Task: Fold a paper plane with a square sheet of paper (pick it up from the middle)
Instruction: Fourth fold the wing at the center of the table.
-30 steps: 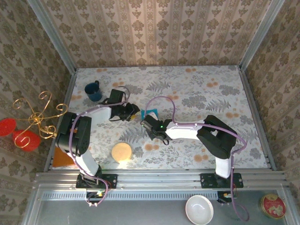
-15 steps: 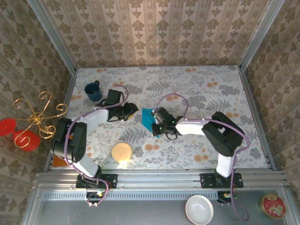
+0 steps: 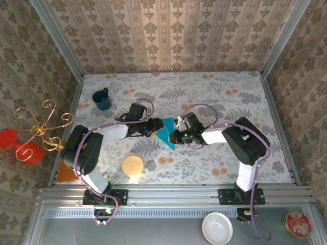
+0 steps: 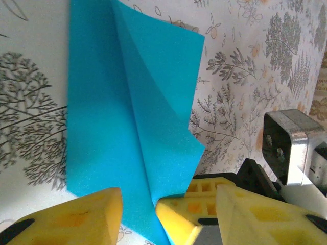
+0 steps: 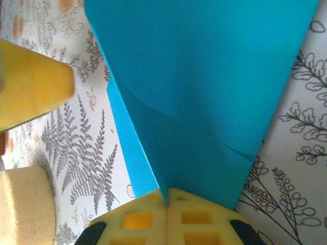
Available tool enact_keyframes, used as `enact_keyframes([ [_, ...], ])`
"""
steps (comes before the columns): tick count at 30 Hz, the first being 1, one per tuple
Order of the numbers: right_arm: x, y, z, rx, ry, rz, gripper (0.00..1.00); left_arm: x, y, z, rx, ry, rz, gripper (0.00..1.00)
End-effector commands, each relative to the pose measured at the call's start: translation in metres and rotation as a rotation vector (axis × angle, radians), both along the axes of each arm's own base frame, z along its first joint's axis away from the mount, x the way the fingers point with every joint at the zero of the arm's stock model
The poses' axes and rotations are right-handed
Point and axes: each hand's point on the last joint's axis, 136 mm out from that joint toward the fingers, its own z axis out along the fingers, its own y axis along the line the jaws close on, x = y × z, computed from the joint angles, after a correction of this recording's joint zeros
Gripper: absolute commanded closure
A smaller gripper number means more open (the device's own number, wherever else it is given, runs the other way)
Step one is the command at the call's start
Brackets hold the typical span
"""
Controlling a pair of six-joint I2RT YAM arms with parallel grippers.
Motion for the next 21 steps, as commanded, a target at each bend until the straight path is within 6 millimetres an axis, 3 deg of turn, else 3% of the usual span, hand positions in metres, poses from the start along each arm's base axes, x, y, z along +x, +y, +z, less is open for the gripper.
enact_keyframes([
  [1, -0.006, 0.003, -0.003, 0.063, 0.045, 0.025, 0.95, -0.003, -0.013, -0.004, -0.039, -0.024, -0.064, 0.48],
  [15, -0.002, -0.004, -0.008, 0.08, 0.066, 0.012, 0.94, -0.005, -0.014, -0.03, 0.022, -0.027, -0.111, 0.56],
  [21, -0.002, -0.005, -0.01, 0.074, 0.073, 0.008, 0.93, -0.007, -0.009, -0.042, 0.074, 0.012, -0.106, 0.54],
])
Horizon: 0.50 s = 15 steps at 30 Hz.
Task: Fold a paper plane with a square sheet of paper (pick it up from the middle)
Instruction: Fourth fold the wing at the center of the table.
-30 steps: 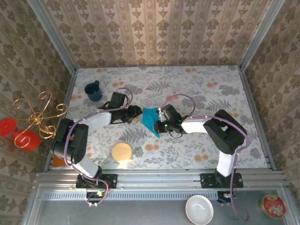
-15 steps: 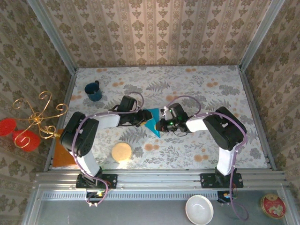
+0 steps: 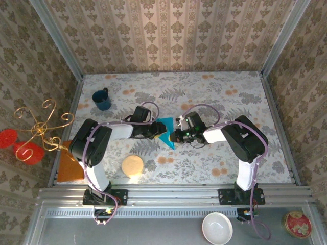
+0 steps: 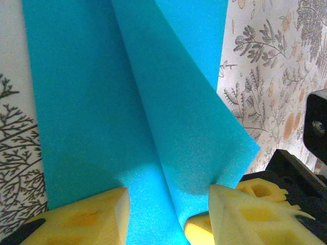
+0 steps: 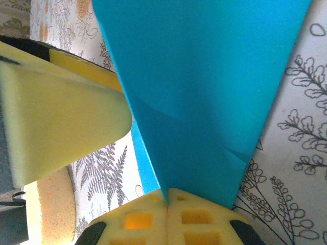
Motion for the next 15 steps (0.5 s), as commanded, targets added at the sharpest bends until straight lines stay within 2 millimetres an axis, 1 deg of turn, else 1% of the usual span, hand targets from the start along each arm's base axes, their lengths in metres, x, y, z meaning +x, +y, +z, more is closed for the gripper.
enact_keyframes([
  [1, -0.006, -0.004, -0.012, -0.012, 0.039, 0.001, 0.92, -0.003, 0.005, -0.013, 0.065, 0.026, -0.011, 0.53],
  [4, -0.005, -0.007, -0.009, -0.027, 0.039, -0.013, 0.87, -0.009, 0.011, -0.021, 0.142, 0.065, -0.009, 0.51],
  [7, -0.004, -0.011, 0.0, -0.038, 0.027, -0.041, 0.78, -0.016, 0.019, -0.03, 0.222, 0.096, -0.01, 0.49],
  [10, -0.004, -0.019, 0.006, -0.065, 0.013, -0.079, 0.71, -0.02, 0.027, -0.038, 0.278, 0.137, 0.006, 0.49],
  [15, -0.01, -0.039, 0.011, -0.121, -0.017, -0.156, 0.66, -0.025, 0.032, -0.045, 0.313, 0.184, 0.031, 0.49],
])
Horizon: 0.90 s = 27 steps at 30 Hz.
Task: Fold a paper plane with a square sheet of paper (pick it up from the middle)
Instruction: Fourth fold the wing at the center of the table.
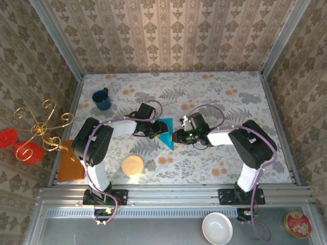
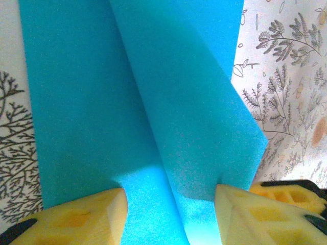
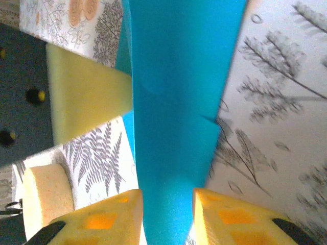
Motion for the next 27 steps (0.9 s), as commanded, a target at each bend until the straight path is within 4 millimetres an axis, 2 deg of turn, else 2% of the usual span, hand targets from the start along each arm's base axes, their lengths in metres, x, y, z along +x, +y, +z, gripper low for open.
enact_keyframes([
  [1, -0.002, -0.021, 0.001, -0.078, -0.016, -0.088, 0.65, -0.027, 0.033, -0.042, 0.187, 0.15, 0.043, 0.49],
  [5, -0.006, -0.028, 0.005, -0.171, -0.076, -0.144, 0.64, -0.03, 0.038, -0.047, 0.228, 0.184, 0.058, 0.47],
  [8, -0.006, -0.027, 0.009, -0.219, -0.12, -0.173, 0.63, -0.032, 0.039, -0.051, 0.244, 0.195, 0.056, 0.46],
  [15, -0.005, 0.0, 0.007, -0.262, -0.148, -0.138, 0.64, -0.035, 0.041, -0.055, 0.271, 0.213, 0.048, 0.45],
  [27, -0.001, 0.016, -0.004, -0.327, -0.165, -0.124, 0.69, -0.038, 0.04, -0.057, 0.277, 0.233, 0.044, 0.45],
])
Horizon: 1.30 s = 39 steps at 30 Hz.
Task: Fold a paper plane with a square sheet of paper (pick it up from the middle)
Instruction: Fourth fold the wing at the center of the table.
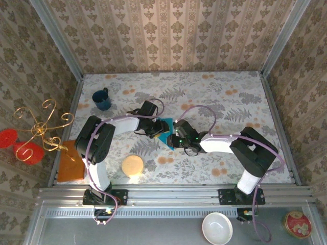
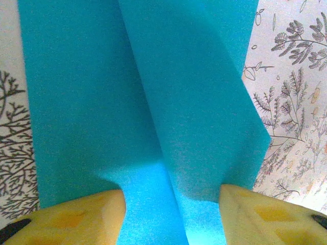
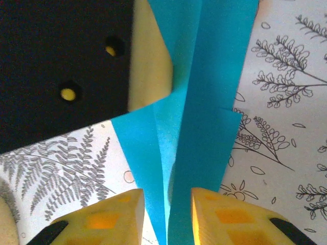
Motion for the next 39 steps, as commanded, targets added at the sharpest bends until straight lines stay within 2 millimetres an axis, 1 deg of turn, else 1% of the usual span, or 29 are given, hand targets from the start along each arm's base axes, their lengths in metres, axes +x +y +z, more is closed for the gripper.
enact_keyframes([
  [1, 0.007, -0.001, -0.005, -0.041, -0.011, -0.024, 0.7, -0.039, 0.04, -0.054, 0.212, 0.182, 0.033, 0.45],
  [8, 0.012, 0.007, -0.006, -0.049, -0.039, -0.012, 0.72, -0.04, 0.04, -0.055, 0.211, 0.192, 0.036, 0.45],
  [20, 0.019, 0.009, -0.015, -0.078, -0.062, -0.009, 0.75, -0.042, 0.038, -0.054, 0.203, 0.205, 0.04, 0.45],
  [25, 0.02, 0.008, -0.015, -0.076, -0.074, -0.008, 0.8, -0.041, 0.037, -0.051, 0.194, 0.202, 0.044, 0.45],
  [31, 0.013, 0.006, -0.014, -0.066, -0.072, 0.012, 0.84, -0.034, 0.039, -0.035, 0.176, 0.169, 0.053, 0.45],
  [35, 0.008, 0.007, -0.012, -0.053, -0.068, 0.041, 0.87, -0.025, 0.041, -0.018, 0.153, 0.125, 0.055, 0.45],
  [39, 0.004, 0.007, -0.014, -0.043, -0.05, 0.075, 0.9, -0.014, 0.041, 0.001, 0.115, 0.071, 0.058, 0.43],
])
